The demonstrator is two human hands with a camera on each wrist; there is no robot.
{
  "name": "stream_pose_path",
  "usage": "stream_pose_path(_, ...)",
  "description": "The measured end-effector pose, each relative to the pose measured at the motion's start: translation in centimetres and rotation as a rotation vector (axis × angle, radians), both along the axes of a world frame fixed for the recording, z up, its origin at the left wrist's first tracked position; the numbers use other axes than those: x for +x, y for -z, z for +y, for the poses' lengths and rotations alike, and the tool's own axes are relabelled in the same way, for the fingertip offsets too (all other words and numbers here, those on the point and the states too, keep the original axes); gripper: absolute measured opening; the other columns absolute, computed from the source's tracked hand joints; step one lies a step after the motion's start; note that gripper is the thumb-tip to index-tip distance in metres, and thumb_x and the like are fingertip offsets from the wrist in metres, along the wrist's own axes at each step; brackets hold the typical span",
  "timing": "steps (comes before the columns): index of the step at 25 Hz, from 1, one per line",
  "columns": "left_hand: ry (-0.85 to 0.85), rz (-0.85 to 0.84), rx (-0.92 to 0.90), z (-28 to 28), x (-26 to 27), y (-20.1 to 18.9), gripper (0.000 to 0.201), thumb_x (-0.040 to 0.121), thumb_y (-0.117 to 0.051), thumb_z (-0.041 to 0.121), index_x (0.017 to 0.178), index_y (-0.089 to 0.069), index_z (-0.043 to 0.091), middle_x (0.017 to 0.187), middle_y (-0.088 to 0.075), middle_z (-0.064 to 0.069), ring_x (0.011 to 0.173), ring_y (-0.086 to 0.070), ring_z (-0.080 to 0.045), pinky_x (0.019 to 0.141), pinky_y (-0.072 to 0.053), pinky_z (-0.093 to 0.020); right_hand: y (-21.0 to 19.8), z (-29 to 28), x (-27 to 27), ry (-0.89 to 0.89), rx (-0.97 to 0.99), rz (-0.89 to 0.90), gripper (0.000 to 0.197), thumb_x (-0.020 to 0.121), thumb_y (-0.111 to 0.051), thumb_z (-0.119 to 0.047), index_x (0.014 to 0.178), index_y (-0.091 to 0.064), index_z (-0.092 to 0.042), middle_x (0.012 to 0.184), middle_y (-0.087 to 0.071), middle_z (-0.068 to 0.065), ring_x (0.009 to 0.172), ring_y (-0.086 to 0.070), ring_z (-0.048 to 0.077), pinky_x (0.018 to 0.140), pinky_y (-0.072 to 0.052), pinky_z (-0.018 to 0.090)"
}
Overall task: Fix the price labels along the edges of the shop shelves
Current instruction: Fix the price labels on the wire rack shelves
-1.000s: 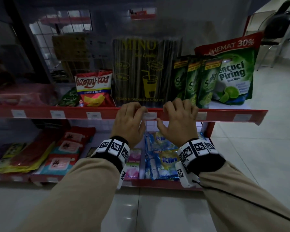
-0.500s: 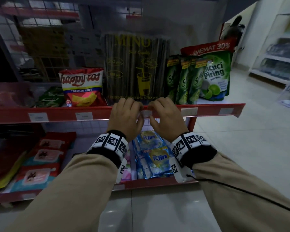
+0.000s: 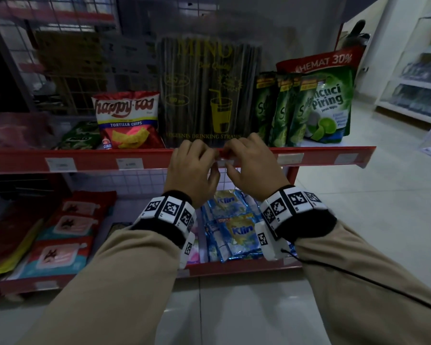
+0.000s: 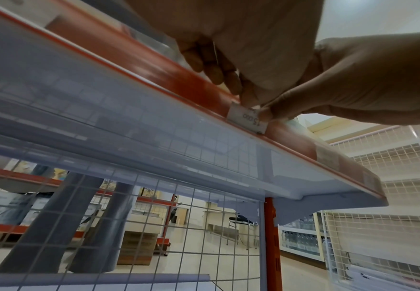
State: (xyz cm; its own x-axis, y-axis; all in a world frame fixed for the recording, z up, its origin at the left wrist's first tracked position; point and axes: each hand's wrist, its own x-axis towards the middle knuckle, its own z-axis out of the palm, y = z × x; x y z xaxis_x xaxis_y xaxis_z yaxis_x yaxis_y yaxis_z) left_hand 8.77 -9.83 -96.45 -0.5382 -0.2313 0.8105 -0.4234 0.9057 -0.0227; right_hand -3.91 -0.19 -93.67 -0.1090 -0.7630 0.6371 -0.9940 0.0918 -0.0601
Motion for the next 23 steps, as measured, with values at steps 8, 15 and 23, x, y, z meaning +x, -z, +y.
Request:
stream_pose_path(8,0.119,0.104,0.207,0.4,0.2,-0.3,0.029,0.085,-0.059,0.015,0.113,-0.057,0.006,0.097,-0.059,-0.008,0.091,-0.049,-0.025,0.081,-0.037,-0.032,-1.3,-0.8,-0.7,-0.004,-0.008,-0.326,0.014,0.088,-0.063,-0.020,0.100,-0.068,-0.014,0.099,-0.058,0.007,0.096,-0.053,0.023,0.083,-0.044,0.032)
stream_pose_path(15,0.113,0.178,0.366,0.8,-0.2,-0.9,0.031,0.099,-0.044,0.033,0.118,-0.059,0.013,0.098,-0.060,-0.003,0.093,-0.048,-0.021,0.084,-0.037,-0.034,-1.3,0.4,-0.5,-0.205,-0.393,-1.036,0.017,0.078,-0.074,-0.002,0.080,-0.063,-0.015,0.083,-0.070,0.007,0.082,-0.068,0.017,0.075,-0.056,0.028)
stream_pose_path(23,0.141,0.202,0.401,0.4,-0.4,-1.0,0.016,0.093,-0.058,0.026,0.098,-0.065,0.012,0.092,-0.059,-0.004,0.086,-0.041,-0.017,0.075,-0.032,-0.030,0.0,-0.5,1.0,-0.320,-0.318,-1.258,0.021,0.079,-0.074,-0.002,0.096,-0.063,-0.001,0.091,-0.069,0.018,0.090,-0.068,0.027,0.082,-0.057,0.033)
